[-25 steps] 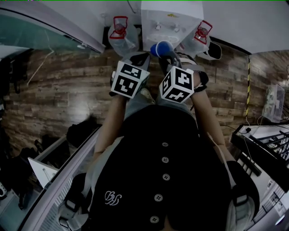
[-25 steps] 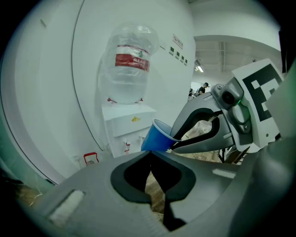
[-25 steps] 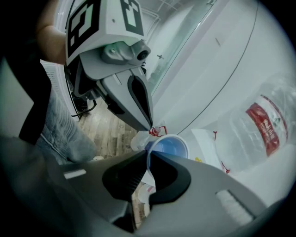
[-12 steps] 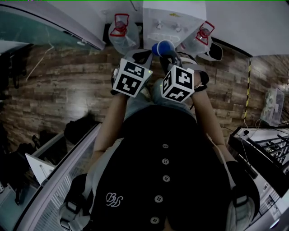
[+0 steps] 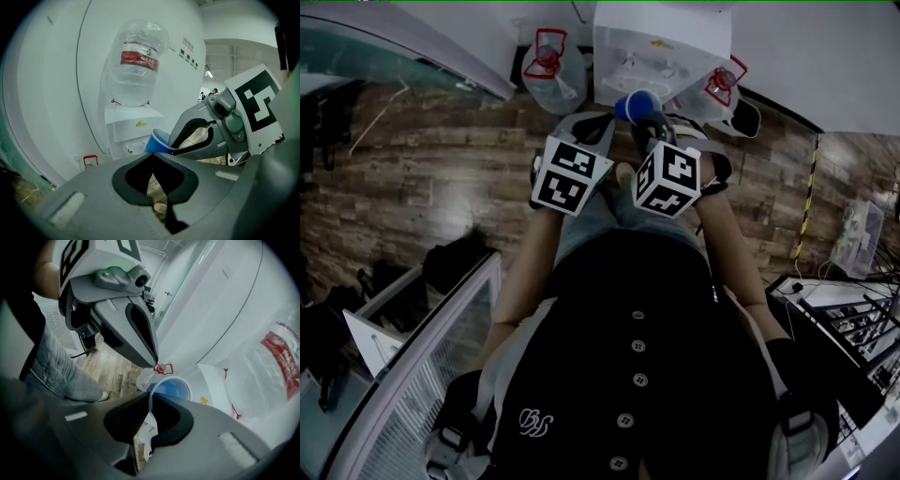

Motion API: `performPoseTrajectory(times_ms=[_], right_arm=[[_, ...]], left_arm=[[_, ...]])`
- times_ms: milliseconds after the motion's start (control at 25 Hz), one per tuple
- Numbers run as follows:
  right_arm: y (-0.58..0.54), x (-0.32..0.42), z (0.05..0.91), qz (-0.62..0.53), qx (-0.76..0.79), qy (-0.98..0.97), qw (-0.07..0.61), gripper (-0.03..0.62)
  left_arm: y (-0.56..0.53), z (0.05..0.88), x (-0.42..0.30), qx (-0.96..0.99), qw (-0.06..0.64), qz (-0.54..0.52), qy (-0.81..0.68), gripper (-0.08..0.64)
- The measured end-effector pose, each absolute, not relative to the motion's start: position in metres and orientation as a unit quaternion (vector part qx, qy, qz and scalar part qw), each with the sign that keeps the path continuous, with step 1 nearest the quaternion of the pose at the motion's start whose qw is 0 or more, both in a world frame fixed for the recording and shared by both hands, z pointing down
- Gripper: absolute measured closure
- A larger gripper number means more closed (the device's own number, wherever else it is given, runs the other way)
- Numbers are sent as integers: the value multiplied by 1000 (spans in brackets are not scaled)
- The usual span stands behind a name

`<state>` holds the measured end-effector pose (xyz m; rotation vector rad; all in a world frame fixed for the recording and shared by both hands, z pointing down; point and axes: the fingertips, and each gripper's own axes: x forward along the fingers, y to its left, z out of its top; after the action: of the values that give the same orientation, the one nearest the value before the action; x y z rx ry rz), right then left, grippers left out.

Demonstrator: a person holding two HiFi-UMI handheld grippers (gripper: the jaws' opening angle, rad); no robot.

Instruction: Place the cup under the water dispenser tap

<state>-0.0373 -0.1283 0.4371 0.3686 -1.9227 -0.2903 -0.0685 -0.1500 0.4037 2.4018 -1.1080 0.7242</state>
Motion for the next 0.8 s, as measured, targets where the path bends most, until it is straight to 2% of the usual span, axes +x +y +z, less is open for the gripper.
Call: performPoseTrajectory(times_ms=[800], right_arm=[[-154, -26, 501, -117, 101, -803, 575, 566]], left_arm=[[-159, 474, -53, 848, 241, 253, -399, 555]])
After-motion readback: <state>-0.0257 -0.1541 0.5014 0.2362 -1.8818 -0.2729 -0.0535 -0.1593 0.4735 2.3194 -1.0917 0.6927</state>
